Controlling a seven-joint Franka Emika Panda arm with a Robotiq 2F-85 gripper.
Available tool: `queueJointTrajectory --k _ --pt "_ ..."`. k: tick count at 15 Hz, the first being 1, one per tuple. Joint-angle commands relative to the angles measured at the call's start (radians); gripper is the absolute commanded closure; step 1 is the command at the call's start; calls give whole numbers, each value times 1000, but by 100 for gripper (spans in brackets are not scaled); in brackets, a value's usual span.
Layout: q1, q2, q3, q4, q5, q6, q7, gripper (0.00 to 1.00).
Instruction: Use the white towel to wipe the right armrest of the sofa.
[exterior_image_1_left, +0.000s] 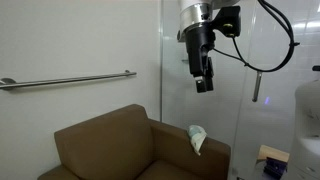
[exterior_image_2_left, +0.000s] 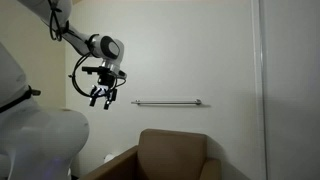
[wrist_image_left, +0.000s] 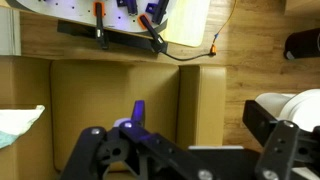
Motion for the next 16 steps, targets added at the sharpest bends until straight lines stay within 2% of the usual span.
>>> queueJointTrajectory --k 1,14,16 --pt "-18 -1 14 2 6 -4 -8 0" --pt "-18 -1 14 2 6 -4 -8 0" --pt "-40 -22 -2 -15 -3 7 3 0"
